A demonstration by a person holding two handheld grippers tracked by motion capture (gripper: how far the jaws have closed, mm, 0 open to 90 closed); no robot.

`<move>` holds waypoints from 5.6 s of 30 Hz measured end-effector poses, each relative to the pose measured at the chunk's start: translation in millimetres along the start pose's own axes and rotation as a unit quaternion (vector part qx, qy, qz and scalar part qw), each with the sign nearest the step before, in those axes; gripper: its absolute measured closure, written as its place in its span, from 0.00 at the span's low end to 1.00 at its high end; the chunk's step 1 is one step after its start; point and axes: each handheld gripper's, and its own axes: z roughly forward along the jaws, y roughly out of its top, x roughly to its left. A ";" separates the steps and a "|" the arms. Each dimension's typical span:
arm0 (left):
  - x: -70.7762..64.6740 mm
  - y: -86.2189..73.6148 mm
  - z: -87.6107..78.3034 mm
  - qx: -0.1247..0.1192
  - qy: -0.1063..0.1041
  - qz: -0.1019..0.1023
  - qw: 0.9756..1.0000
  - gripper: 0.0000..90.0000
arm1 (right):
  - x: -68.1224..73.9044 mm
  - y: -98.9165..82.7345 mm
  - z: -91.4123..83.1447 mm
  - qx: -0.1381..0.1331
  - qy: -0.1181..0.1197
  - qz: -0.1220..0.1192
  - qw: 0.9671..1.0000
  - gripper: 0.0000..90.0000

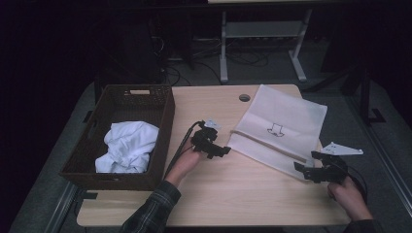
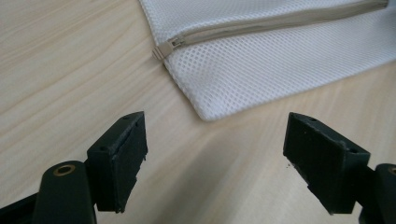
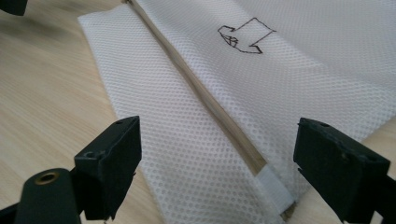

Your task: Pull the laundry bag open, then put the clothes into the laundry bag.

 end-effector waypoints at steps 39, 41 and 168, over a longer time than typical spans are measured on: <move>-38.1 -81.4 -77.9 -0.062 0.034 -0.004 0.997 0.23 | 67.4 10.7 17.6 0.003 0.052 -0.054 0.997 0.15; -38.5 -84.9 -78.9 -0.062 0.034 -0.003 0.998 0.23 | 71.3 10.1 20.9 0.004 0.055 -0.058 0.997 0.15; 28.9 -31.2 -176.2 -0.077 0.082 -0.016 0.994 0.21 | 115.4 4.0 41.8 0.008 0.126 -0.084 0.988 0.15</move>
